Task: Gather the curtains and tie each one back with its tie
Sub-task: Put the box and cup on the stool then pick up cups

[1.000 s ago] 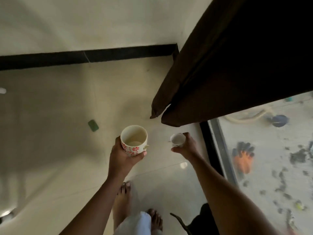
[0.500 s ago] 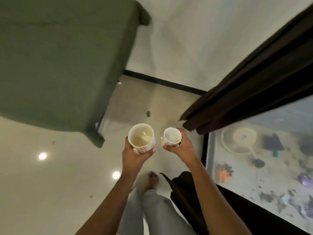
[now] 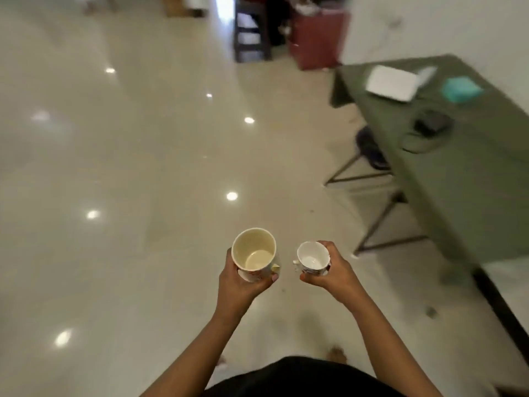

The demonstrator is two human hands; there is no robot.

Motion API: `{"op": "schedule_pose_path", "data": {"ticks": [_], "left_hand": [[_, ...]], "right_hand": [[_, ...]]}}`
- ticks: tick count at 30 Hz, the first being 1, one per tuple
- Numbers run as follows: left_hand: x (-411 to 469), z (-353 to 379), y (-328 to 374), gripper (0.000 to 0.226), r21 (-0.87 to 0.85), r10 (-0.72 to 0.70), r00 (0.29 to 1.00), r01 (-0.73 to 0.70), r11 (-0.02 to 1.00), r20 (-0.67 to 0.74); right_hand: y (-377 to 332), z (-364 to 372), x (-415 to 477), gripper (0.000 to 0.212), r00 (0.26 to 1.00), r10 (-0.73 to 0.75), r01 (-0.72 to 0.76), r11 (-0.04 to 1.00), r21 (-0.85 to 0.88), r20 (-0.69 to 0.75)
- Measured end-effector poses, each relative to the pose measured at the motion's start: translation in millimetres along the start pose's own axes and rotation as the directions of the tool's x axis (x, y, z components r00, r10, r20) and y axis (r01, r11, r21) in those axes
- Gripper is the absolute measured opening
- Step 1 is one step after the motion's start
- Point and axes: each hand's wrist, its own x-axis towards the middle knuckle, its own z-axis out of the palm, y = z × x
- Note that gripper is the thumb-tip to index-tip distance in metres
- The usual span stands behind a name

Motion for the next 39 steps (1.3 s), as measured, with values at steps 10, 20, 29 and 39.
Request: {"op": "schedule_pose_path", "data": {"ticks": [10, 20, 29, 39], "left_hand": [[3.2, -383.7, -17.4, 0.082, -0.103, -0.077, 0.622, -0.006, 0.995, -0.779], [9.0, -654.4, -56.9, 0.085, -0.214, -0.214, 0.007, 0.001, 0.977, -0.977], [21.8, -856.3, -86.3, 0.081, -0.204, -0.227, -0.334, -0.101, 0.974, -0.915], [12.2, -1137.8, -171.1, 0.083, -0.323, -0.314, -0.374, -0.040, 0.945, -0.872]], "right_hand": [[-261.8, 360.5, 89.3, 0.071, 0.738, -0.325, 0.473, 0.874, -0.111, 0.591], [-452.3, 725.1, 105.5, 0.071, 0.224, -0.304, 0.686, 0.724, 0.072, 0.926], [-573.0, 990.1, 76.3, 0.073, -0.069, -0.231, 0.785, 0.588, 0.196, 0.970], [-637.3, 1294.3, 36.0, 0.069, -0.062, -0.096, 0.811, 0.576, 0.106, 0.993]]}}
